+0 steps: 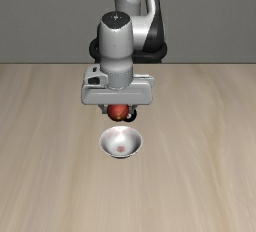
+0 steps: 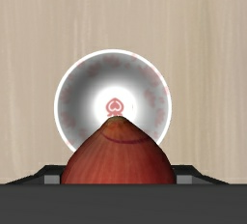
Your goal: Pick up the onion and put it on the bowl
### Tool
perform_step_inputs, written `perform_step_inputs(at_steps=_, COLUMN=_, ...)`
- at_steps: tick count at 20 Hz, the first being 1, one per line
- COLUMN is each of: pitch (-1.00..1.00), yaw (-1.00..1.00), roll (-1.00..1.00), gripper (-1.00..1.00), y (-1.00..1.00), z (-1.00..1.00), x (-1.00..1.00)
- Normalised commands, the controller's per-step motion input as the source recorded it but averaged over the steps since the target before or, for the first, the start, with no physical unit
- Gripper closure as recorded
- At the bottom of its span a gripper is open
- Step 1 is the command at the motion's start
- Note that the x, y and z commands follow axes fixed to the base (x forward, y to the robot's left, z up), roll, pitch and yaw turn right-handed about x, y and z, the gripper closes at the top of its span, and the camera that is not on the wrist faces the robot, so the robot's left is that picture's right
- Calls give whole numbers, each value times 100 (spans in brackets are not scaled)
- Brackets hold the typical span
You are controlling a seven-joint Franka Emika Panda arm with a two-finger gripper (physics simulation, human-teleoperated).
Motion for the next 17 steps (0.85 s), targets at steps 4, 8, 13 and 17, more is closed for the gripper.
perform_step_inputs(at_steps=4, pitch=0, yaw=0, roll=0, gripper=100, y=25, z=0, x=75)
perform_step_inputs(at_steps=8, pitch=0, yaw=0, roll=0, gripper=-100, y=0, z=0, x=0)
perform_step_inputs(at_steps=13, pitch=0, yaw=0, roll=0, gripper=-100, y=0, z=0, x=0)
perform_step_inputs(at_steps=17, pitch=0, yaw=0, roll=0, gripper=-100, y=0, z=0, x=0)
